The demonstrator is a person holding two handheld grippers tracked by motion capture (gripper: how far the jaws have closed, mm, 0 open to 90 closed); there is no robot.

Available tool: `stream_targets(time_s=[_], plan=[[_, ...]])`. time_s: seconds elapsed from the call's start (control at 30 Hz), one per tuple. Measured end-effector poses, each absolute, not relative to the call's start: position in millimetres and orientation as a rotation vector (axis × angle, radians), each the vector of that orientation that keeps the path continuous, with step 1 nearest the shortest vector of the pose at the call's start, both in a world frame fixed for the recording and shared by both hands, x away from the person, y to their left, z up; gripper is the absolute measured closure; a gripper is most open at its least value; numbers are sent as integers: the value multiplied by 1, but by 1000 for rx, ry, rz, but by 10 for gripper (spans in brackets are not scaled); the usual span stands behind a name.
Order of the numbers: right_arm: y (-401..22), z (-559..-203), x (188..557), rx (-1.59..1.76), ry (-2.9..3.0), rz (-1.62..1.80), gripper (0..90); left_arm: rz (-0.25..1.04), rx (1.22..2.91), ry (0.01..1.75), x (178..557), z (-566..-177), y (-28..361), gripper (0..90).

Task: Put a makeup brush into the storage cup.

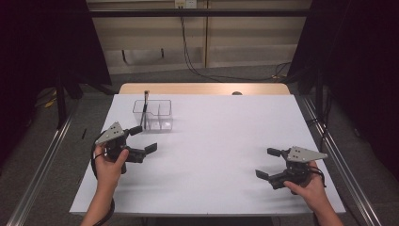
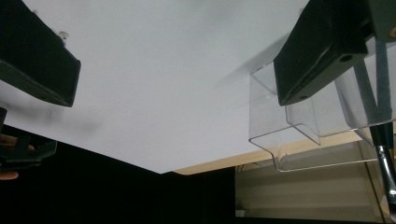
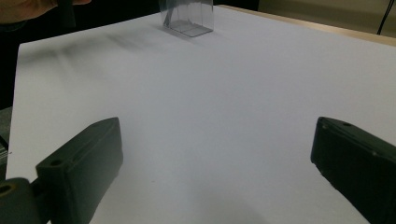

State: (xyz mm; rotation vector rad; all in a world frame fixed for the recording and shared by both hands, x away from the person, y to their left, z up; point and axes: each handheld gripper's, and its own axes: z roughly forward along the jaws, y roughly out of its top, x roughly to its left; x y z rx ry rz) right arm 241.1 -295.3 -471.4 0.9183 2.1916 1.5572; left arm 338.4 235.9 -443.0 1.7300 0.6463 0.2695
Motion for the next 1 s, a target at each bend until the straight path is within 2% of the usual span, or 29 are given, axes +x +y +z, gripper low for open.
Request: stream_targets(time_s=[1.0], plan=[[-297,-469,241,916,2177,1559,12,273,1761,642,320,-450,259,6]])
